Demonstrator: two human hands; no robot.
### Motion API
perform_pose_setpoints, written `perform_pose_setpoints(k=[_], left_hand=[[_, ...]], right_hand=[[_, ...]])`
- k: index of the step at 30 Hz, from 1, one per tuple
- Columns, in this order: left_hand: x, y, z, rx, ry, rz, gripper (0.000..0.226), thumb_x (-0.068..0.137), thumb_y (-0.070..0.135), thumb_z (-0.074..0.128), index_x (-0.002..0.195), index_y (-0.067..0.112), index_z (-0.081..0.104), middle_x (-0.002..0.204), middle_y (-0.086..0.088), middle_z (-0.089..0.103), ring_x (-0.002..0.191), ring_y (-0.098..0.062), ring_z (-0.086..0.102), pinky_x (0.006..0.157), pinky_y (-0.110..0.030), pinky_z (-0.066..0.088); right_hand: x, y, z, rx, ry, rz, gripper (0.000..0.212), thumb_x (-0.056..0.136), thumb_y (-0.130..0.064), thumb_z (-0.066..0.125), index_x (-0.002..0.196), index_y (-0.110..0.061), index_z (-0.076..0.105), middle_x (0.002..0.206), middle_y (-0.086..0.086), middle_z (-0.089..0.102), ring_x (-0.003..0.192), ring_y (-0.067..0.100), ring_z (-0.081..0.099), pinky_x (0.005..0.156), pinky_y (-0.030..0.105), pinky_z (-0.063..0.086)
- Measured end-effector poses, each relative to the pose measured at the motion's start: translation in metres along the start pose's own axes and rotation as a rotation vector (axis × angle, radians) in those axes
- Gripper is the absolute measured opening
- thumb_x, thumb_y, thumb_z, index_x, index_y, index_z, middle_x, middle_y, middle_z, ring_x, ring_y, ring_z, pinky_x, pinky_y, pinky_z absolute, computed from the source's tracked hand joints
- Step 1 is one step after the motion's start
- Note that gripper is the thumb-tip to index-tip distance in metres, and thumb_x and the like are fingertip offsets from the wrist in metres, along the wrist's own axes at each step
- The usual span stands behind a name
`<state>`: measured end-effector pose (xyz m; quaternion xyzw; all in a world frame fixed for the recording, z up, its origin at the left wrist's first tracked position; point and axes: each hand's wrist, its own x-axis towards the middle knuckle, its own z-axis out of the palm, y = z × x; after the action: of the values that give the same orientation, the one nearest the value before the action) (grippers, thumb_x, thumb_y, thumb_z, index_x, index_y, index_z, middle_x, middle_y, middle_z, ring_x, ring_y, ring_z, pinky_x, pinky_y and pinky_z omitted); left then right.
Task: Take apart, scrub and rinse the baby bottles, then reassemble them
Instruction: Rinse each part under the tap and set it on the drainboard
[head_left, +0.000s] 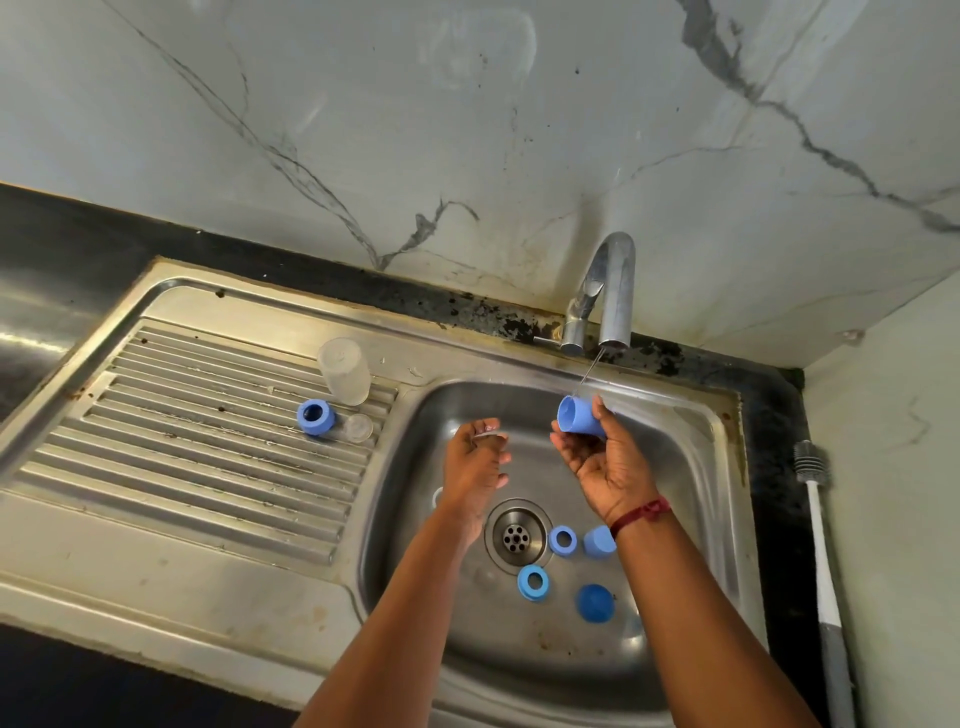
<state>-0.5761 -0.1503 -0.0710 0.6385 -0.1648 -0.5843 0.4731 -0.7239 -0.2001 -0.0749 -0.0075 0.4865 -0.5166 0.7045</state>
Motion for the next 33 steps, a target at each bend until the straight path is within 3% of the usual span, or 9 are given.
perform_pose_setpoints(k=[3, 7, 10, 14, 19, 25, 28, 33], left_hand=[[-0.002, -0.001, -0.003, -0.009, 0.0, -0.002, 0.022, 0.099, 0.016, 0.055, 0.12, 0.016, 0.059, 0.113, -0.007, 0.067, 0.097, -0.017, 0.063, 0.074, -0.029, 0.05], [-0.004, -0.004, -0.006, 0.003, -0.008, 0.011, 0.022, 0.099, 0.016, 0.055, 0.121, 0.015, 0.059, 0.107, -0.006, 0.066, 0.092, -0.015, 0.062, 0.074, -0.03, 0.049], [-0.007, -0.012, -0.011, 0.04, -0.012, 0.031, 0.02, 0.098, 0.015, 0.055, 0.118, 0.016, 0.059, 0.093, 0.0, 0.065, 0.089, -0.016, 0.062, 0.077, -0.033, 0.049], [-0.011, -0.02, -0.018, 0.091, -0.008, 0.048, 0.019, 0.096, 0.013, 0.057, 0.115, 0.017, 0.06, 0.088, 0.003, 0.064, 0.083, -0.013, 0.061, 0.072, -0.029, 0.05], [-0.017, -0.027, -0.03, 0.137, 0.013, 0.069, 0.019, 0.095, 0.011, 0.057, 0.113, 0.017, 0.061, 0.087, 0.001, 0.064, 0.081, -0.015, 0.06, 0.072, -0.032, 0.05], [-0.023, -0.023, -0.042, 0.12, 0.044, 0.092, 0.019, 0.092, 0.005, 0.057, 0.105, 0.018, 0.062, 0.087, -0.002, 0.065, 0.078, -0.015, 0.059, 0.067, -0.031, 0.047], [-0.027, -0.019, -0.048, 0.125, 0.053, 0.096, 0.019, 0.091, 0.007, 0.059, 0.103, 0.022, 0.063, 0.089, -0.004, 0.067, 0.079, -0.016, 0.061, 0.064, -0.031, 0.048], [-0.033, -0.013, -0.057, 0.154, 0.097, 0.128, 0.015, 0.084, 0.018, 0.063, 0.094, 0.028, 0.066, 0.084, -0.001, 0.071, 0.081, -0.022, 0.066, 0.076, -0.042, 0.056]], right_hand=[[0.003, 0.007, -0.013, -0.228, 0.044, -0.047, 0.028, 0.092, -0.022, 0.066, 0.116, -0.01, 0.057, 0.112, 0.015, 0.061, 0.092, 0.025, 0.066, 0.071, 0.038, 0.059], [0.002, 0.02, -0.03, -0.536, 0.106, -0.219, 0.039, 0.087, -0.009, 0.072, 0.123, -0.014, 0.055, 0.124, 0.011, 0.06, 0.108, 0.027, 0.063, 0.071, 0.033, 0.056], [-0.002, 0.032, -0.041, -0.95, 0.075, -0.403, 0.054, 0.079, -0.003, 0.078, 0.128, -0.019, 0.059, 0.123, 0.003, 0.063, 0.107, 0.02, 0.063, 0.081, 0.033, 0.057], [-0.014, 0.043, -0.049, -1.277, -0.068, -0.715, 0.048, 0.075, -0.005, 0.081, 0.119, -0.019, 0.067, 0.112, -0.007, 0.068, 0.102, 0.007, 0.062, 0.092, 0.031, 0.054], [-0.022, 0.056, -0.052, -1.35, -0.076, -0.886, 0.05, 0.072, -0.005, 0.084, 0.118, -0.015, 0.066, 0.114, -0.004, 0.06, 0.102, 0.014, 0.061, 0.085, 0.039, 0.058], [-0.032, 0.066, -0.045, -1.216, -0.021, -0.776, 0.047, 0.069, -0.01, 0.087, 0.106, -0.026, 0.062, 0.106, -0.006, 0.064, 0.092, 0.01, 0.065, 0.074, 0.011, 0.051], [-0.036, 0.069, -0.045, -1.167, 0.016, -0.748, 0.05, 0.073, -0.008, 0.084, 0.117, -0.019, 0.065, 0.111, -0.005, 0.063, 0.09, 0.007, 0.065, 0.074, 0.006, 0.048], [-0.042, 0.068, -0.038, -1.2, 0.049, -0.705, 0.054, 0.078, -0.006, 0.079, 0.128, -0.015, 0.062, 0.114, -0.003, 0.057, 0.092, 0.015, 0.065, 0.084, 0.024, 0.051]])
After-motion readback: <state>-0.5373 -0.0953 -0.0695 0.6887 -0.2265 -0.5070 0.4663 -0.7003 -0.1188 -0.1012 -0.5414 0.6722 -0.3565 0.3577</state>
